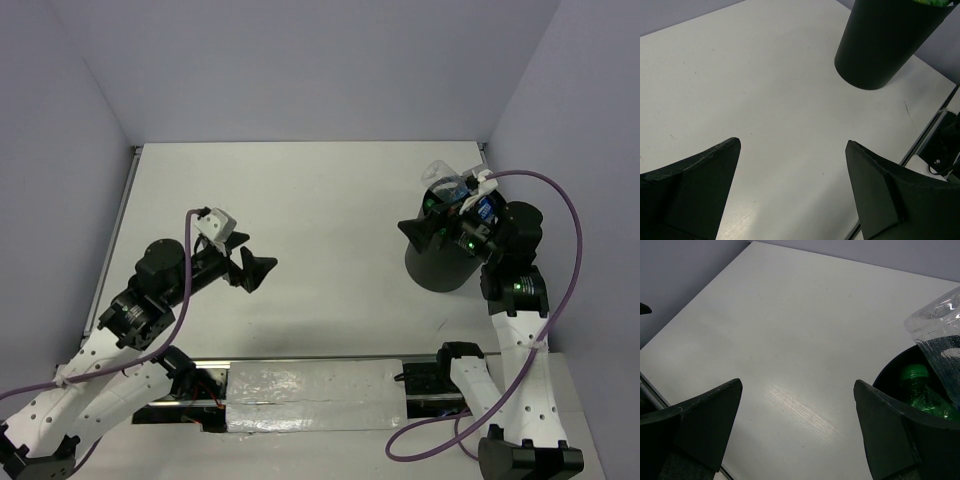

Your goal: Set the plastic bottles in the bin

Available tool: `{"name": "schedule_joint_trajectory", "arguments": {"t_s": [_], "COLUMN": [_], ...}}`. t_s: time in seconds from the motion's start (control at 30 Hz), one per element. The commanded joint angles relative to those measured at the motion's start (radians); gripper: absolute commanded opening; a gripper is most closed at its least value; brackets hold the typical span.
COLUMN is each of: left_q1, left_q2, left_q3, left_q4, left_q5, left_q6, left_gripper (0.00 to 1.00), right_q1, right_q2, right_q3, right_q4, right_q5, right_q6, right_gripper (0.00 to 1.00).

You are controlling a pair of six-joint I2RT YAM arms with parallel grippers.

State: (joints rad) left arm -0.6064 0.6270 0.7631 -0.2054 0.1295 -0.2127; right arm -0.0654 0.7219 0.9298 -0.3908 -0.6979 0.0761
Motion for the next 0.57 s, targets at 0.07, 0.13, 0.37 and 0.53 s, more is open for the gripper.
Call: {"name": "schedule_joint_trajectory", "arguments": {"t_s": [0.07,0.13,0.37,0.53], "left_q1": [0.019,0.020,0.023,0.025], "left_q2": [0.007,0.008,0.023,0.017], "left_q3": [0.016,0.016,0.019,0.018], "left_q4": [0.027,0.029,0.021,0.023], "left_q5": [0.041,0.045,0.048,0.042], "left_q6": [0.004,0.004,0.001,0.001], "left_gripper": [0.99,0.99,0.99,0.99], "right_q1": [-0.001,-0.001,-0.001,-0.001], "right_q2": [0.001,0.001,-0.002,-0.007], "right_q3": [0.043,0.043,0.038,0.017], "right_q4": [0.001,0.001,0.004,0.020], "right_q5": [-0.023,-0.022,-0.011,-0.003], "right_q6": [-0.025,-0.025,-0.030,-0.044], "right_gripper": [1.00,1.00,1.00,1.00]}}
